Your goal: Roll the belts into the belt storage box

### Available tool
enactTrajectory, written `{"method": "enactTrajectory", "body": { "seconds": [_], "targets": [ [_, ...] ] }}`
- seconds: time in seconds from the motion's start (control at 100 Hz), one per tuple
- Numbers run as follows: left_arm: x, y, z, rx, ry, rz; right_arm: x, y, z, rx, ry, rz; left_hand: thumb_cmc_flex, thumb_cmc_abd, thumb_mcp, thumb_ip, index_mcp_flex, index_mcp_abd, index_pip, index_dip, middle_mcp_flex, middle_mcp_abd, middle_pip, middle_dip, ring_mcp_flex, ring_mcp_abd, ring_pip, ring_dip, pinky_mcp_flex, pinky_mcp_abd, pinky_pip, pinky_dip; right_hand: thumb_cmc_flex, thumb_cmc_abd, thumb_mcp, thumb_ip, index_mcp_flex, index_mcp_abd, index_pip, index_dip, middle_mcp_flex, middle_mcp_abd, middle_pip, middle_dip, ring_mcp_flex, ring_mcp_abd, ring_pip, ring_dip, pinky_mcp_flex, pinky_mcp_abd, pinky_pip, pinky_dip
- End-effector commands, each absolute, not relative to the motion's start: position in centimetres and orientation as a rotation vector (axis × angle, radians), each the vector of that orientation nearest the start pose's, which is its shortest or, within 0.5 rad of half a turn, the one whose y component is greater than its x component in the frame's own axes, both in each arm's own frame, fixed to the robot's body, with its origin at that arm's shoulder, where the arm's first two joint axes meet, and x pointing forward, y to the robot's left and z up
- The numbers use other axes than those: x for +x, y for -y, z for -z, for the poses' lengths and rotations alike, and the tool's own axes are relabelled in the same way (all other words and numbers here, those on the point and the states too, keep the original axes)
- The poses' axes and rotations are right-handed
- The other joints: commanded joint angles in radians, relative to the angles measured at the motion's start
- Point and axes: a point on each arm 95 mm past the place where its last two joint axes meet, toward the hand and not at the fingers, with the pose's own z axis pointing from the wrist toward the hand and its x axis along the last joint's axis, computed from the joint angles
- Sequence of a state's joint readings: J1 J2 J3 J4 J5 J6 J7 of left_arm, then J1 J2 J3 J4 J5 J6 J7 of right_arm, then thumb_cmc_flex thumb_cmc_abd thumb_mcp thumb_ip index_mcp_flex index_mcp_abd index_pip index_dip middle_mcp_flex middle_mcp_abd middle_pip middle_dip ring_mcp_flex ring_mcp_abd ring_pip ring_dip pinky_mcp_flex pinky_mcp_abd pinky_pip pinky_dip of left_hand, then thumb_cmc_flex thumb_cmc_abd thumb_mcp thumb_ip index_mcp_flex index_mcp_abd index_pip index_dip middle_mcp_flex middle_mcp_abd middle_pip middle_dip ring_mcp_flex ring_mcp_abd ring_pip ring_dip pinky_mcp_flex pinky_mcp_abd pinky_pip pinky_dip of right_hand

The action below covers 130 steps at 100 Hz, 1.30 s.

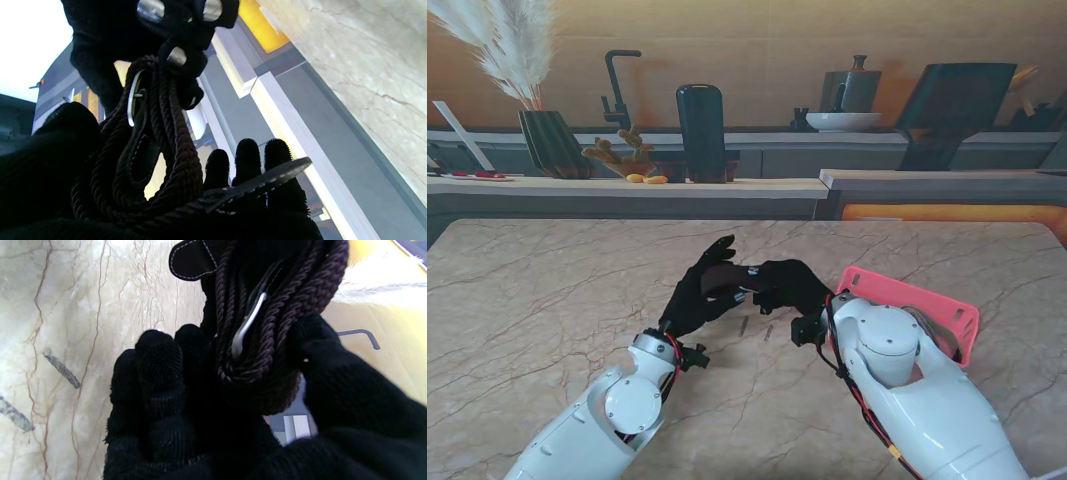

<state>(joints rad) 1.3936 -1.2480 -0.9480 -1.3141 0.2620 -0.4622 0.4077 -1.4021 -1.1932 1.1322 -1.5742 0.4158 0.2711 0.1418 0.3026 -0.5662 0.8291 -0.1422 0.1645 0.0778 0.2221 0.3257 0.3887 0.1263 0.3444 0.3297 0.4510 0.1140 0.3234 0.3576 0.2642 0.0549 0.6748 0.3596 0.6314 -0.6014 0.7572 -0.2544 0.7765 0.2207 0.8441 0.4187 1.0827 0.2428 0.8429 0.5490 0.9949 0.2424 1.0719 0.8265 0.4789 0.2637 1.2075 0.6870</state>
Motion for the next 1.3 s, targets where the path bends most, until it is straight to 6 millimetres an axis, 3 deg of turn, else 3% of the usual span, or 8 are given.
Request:
{"method": "enactTrajectory", "body": {
  "seconds": [0.0,0.15,0.26,0.43,0.59,0.89,1.29],
  "targets": [
    [40.4,10.6,33.2,-1.568,-0.782,2.532,42.7,-8.5,30.7,-2.152,0.566,1.59,-0.01,-0.058,0.04,-0.04,-0.023,0.0,-0.053,0.002,-0.032,-0.018,0.038,-0.016,0.029,-0.047,0.025,-0.018,0.037,-0.065,0.005,-0.021,0.174,0.107,0.131,0.032,0.044,-0.248,0.127,0.015,-0.007,-0.001,0.032,0.017,-0.013,-0.045,0.027,0.015,0.003,-0.051,0.013,0.025],
    [40.4,10.6,32.9,-1.559,-0.733,2.527,42.8,-9.5,31.0,-2.132,0.515,1.539,0.052,-0.032,0.018,-0.029,-0.019,0.014,-0.039,0.01,-0.025,-0.011,0.06,-0.01,0.059,-0.049,0.052,-0.03,0.085,-0.067,-0.003,-0.038,0.176,0.107,0.131,0.033,0.041,-0.248,0.128,0.017,-0.01,0.001,0.032,0.017,-0.017,-0.045,0.027,0.016,-0.001,-0.051,0.009,0.026],
    [40.6,10.3,32.8,-1.57,-0.705,2.508,42.8,-9.7,30.9,-2.115,0.487,1.545,0.06,-0.007,-0.028,-0.014,-0.02,0.009,-0.037,0.006,-0.052,-0.012,0.056,-0.012,0.022,-0.023,0.061,-0.021,0.038,-0.036,-0.012,-0.04,0.175,0.107,0.13,0.033,0.04,-0.251,0.129,0.018,-0.01,-0.002,0.033,0.017,-0.017,-0.045,0.027,0.017,-0.001,-0.051,0.008,0.028],
    [41.0,9.7,32.9,-1.597,-0.657,2.476,42.3,-9.4,30.5,-2.079,0.447,1.59,0.061,0.006,-0.062,-0.004,-0.02,0.005,-0.038,0.007,-0.075,-0.017,0.056,-0.01,-0.008,-0.022,0.059,-0.01,-0.007,-0.018,-0.009,-0.032,0.174,0.108,0.126,0.033,0.039,-0.259,0.132,0.019,-0.01,-0.007,0.033,0.016,-0.016,-0.051,0.026,0.017,-0.001,-0.053,0.006,0.03],
    [41.5,9.5,33.1,-1.608,-0.665,2.445,41.7,-9.0,30.0,-2.042,0.406,1.641,0.051,0.006,-0.07,-0.004,-0.016,-0.001,-0.003,0.027,-0.081,-0.019,0.047,-0.008,-0.018,-0.018,0.047,-0.004,-0.032,0.014,-0.007,-0.026,0.173,0.111,0.122,0.033,0.037,-0.267,0.134,0.018,-0.01,-0.013,0.032,0.015,-0.017,-0.056,0.024,0.016,0.001,-0.056,0.004,0.031],
    [42.2,9.2,33.8,-1.611,-0.727,2.401,40.7,-8.3,29.0,-1.975,0.363,1.728,0.0,-0.007,-0.079,-0.011,-0.014,-0.017,0.021,0.026,-0.087,0.003,0.01,-0.02,-0.037,-0.032,0.005,-0.018,-0.057,0.011,-0.02,-0.028,0.172,0.115,0.115,0.033,0.034,-0.276,0.138,0.017,-0.008,-0.022,0.029,0.015,-0.013,-0.066,0.018,0.014,0.007,-0.062,-0.003,0.032],
    [43.4,8.7,34.7,-1.588,-0.81,2.34,40.2,-7.8,28.5,-1.965,0.345,1.788,-0.048,-0.007,-0.073,-0.021,-0.02,-0.045,0.006,0.007,-0.112,-0.013,-0.017,-0.034,-0.064,-0.028,-0.021,-0.029,-0.083,0.02,-0.027,-0.028,0.172,0.117,0.108,0.035,0.032,-0.281,0.143,0.014,-0.006,-0.025,0.028,0.016,-0.01,-0.072,0.015,0.015,0.012,-0.066,-0.009,0.033]
  ]
}}
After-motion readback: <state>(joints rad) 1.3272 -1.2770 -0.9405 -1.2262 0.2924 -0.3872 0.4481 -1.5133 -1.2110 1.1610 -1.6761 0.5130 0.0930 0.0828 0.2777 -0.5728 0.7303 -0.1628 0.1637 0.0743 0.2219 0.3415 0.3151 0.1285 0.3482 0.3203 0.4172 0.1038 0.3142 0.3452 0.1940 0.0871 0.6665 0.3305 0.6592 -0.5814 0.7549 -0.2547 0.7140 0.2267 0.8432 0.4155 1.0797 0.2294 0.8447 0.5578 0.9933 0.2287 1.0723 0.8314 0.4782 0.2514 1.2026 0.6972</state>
